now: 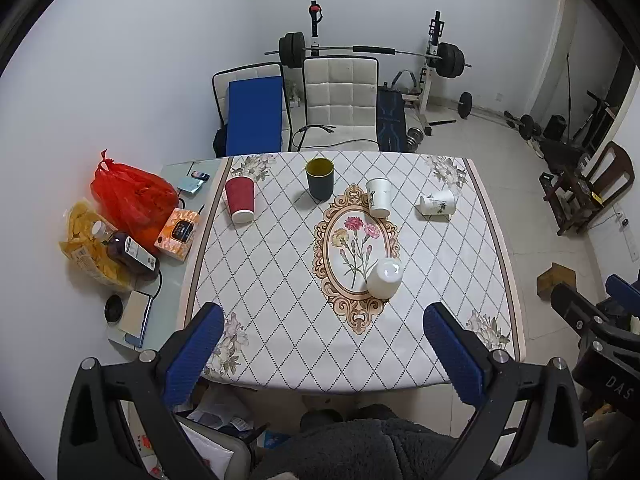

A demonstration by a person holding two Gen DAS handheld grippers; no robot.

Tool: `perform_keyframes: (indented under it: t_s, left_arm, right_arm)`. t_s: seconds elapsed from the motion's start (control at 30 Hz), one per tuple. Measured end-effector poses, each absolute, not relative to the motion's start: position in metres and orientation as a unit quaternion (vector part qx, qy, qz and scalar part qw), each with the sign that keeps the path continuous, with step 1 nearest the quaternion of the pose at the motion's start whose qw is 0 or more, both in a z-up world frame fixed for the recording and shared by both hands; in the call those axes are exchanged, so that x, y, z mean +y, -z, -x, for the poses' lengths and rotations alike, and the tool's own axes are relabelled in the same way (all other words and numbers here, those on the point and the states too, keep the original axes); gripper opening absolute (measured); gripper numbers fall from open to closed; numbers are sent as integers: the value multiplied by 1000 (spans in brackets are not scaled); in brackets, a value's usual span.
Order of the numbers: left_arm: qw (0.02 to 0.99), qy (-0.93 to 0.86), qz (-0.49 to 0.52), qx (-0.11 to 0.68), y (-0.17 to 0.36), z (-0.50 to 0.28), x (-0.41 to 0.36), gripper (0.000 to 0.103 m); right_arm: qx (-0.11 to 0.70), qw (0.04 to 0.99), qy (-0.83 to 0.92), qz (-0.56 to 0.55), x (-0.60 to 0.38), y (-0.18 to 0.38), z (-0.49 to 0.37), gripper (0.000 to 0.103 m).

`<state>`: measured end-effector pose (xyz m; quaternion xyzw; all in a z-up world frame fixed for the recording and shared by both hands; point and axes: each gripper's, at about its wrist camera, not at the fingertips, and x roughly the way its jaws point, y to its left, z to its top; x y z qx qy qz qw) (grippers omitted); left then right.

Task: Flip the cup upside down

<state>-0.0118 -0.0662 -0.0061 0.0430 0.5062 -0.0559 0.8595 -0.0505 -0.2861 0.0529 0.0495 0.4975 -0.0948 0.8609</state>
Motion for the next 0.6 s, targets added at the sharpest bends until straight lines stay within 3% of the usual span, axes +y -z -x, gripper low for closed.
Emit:
perform_keyframes:
  t_s: [0.6]
  left_arm:
    - [863, 56, -43, 500, 2, 18, -66, 102]
  right_arm:
    - [492, 865, 90, -37, -279, -59, 57, 102]
